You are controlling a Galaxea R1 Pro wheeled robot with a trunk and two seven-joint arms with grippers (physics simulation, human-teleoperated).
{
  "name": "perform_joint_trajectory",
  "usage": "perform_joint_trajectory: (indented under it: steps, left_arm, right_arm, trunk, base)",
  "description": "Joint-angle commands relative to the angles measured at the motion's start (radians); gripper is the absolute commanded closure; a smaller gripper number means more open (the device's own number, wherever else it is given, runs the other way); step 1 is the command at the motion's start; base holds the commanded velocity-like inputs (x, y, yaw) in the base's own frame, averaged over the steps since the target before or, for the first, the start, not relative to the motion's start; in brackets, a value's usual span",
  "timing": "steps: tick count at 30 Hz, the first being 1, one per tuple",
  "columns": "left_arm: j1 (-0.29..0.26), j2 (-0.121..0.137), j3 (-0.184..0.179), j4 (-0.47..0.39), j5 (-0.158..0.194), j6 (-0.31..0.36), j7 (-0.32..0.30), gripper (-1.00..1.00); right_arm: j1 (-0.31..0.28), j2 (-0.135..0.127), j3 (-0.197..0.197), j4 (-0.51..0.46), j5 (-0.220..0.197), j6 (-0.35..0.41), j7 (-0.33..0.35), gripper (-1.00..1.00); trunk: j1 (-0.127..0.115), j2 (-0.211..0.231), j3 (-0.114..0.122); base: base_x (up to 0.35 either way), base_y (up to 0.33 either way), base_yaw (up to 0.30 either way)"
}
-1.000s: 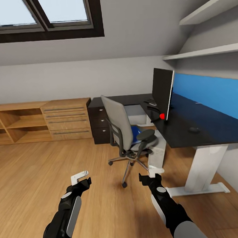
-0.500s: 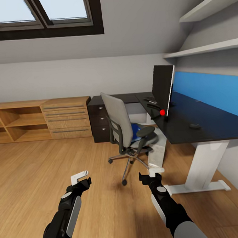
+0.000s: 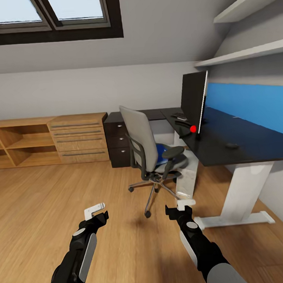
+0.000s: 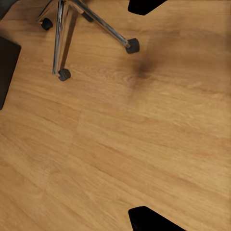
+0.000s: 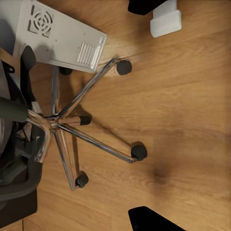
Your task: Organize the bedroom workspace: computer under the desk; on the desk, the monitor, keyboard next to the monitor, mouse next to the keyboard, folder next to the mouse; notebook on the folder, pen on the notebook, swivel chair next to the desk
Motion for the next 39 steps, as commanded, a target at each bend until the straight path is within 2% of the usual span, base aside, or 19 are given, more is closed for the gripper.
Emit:
perform_joint_trajectory:
  steps: [1, 39]
  left_arm:
    - [0.0, 0.0, 0.001, -0.001, 0.011, 0.004, 0.006, -1.0]
    - [0.001, 0.0, 0.001, -0.001, 0.011, 0.002, 0.006, -1.0]
  right_arm:
    - [0.0, 0.0, 0.0, -0.002, 0.008, 0.007, -0.004, -1.0]
    - [0.0, 0.0, 0.0, 0.0, 0.009, 0.007, -0.003, -1.0]
  trunk:
    - [0.004, -0.008, -0.004]
    - [0.149, -0.274, -0.123]
  base:
    - [0.0, 0.0, 0.0]
    - [0.0, 0.0, 0.0]
